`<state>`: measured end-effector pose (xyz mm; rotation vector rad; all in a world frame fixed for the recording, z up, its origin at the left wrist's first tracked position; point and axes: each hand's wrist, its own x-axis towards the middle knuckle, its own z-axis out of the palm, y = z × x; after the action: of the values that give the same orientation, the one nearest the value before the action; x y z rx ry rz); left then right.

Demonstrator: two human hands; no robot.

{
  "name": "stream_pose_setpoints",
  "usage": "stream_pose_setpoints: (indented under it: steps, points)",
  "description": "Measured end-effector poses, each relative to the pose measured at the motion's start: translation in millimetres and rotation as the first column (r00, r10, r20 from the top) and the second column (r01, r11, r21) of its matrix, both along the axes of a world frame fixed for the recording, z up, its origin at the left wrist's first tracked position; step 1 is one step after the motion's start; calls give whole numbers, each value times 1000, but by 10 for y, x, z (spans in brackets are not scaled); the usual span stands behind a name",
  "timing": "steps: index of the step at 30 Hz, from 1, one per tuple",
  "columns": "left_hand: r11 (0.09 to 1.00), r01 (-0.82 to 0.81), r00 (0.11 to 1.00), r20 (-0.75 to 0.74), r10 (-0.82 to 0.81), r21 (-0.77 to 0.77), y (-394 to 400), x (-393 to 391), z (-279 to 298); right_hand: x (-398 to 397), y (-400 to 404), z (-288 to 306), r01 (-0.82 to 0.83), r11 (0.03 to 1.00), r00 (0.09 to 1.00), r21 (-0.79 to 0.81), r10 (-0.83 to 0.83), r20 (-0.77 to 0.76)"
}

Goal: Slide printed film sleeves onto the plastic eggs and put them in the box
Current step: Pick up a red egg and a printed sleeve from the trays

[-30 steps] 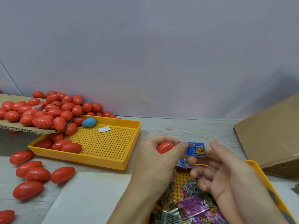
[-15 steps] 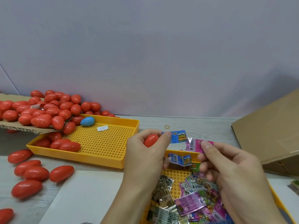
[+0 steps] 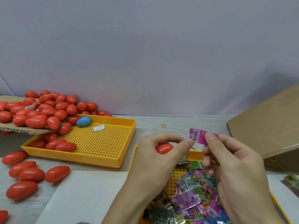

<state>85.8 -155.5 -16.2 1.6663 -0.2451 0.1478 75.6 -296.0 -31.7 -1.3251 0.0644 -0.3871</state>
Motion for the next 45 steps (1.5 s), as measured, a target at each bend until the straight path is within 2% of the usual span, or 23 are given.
stream_pose_setpoints:
  steps: [3, 11, 19, 30, 39, 42, 45]
  points:
    - [996, 16, 998, -51, -21, -85, 2, 18, -2, -16, 40, 15, -76, 995, 997, -59, 75, -10]
    - [991, 77, 994, -63, -85, -113, 21, 19, 5, -30, 45, 18, -112, 989, 993, -99, 107, -52]
    - [977, -1, 998, -61, -13, -215, 14, 53, -7, -31, 49, 50, -234, 970, 968, 68, 239, -79]
    - [992, 14, 1000, -5, -15, -127, 15, 54, -42, -42, 66, 45, -146, 982, 989, -117, 146, -7]
    - [977, 21, 999, -32, -28, -210, 22, 58, -54, -67, 85, 51, -235, 954, 972, -187, 225, -69]
    - [975, 45, 998, -30, -53, -216, 21, 59, -50, -63, 79, 31, -254, 954, 967, -160, 246, -66]
    - [973, 88, 995, -31, -97, -213, 21, 47, -45, -44, 50, 26, -298, 953, 954, -52, 296, -42]
